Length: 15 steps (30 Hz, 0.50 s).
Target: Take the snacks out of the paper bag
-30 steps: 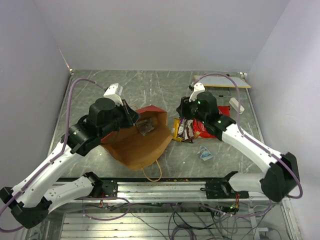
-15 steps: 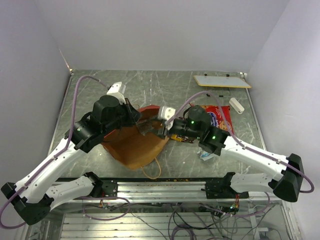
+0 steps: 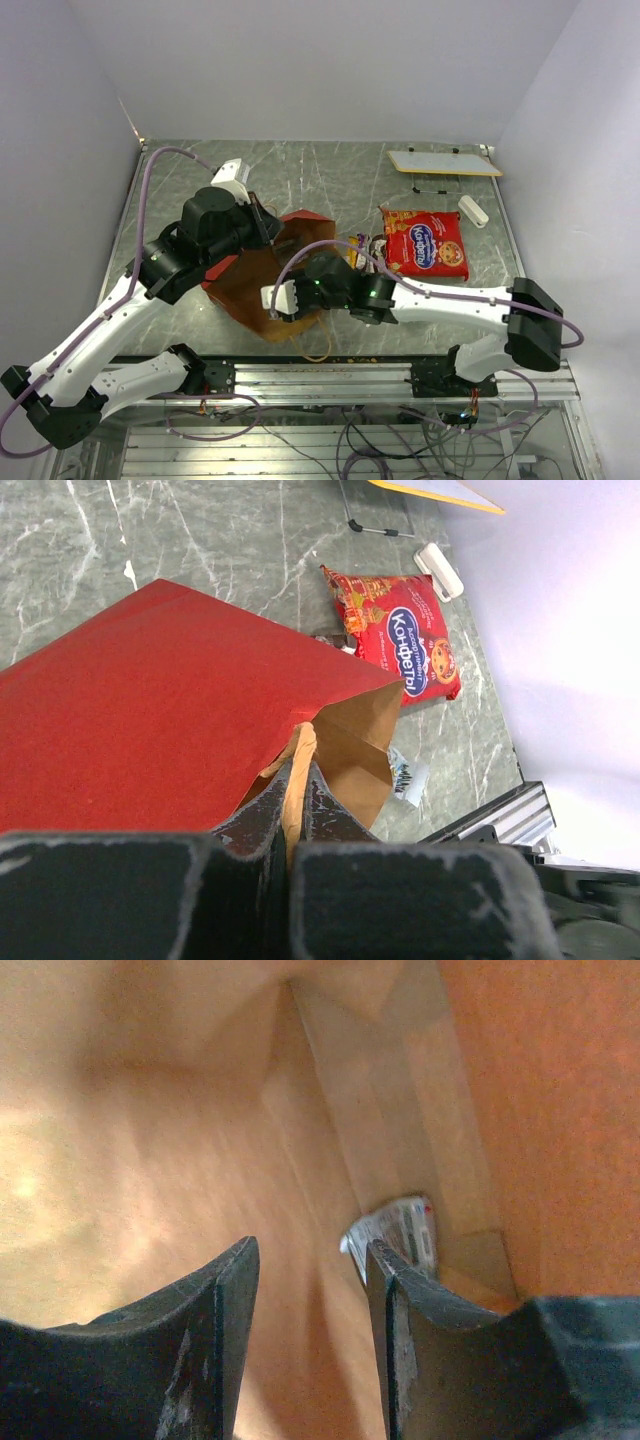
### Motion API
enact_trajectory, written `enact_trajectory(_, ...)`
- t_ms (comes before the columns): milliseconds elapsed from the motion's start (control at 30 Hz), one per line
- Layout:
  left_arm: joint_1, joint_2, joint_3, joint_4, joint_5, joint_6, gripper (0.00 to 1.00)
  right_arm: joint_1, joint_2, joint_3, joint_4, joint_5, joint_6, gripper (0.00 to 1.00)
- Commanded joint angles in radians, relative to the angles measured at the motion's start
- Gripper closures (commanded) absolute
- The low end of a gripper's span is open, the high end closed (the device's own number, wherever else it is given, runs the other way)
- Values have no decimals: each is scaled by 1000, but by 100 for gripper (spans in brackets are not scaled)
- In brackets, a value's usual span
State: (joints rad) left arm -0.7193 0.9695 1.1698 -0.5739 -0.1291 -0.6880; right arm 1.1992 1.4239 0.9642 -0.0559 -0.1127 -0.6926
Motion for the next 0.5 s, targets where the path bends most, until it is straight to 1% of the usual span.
enact_trajectory(0,5,2,44,11,-13,21,93,2,78,24,-7,207,-173,53)
enact_trajectory(67,5,8,48,16,-9,24,93,2,132,31,4,273,-192,53)
enact_trajectory(200,6,22,60,18,1,36,93,2,246,83,71,379,-173,52)
enact_trajectory(267,6,31,71,11,2,44,93,1,299,104,111,411,-145,52)
enact_trajectory(467,7,47,80,9,30,52,93,2,465,207,142,498,-57,51)
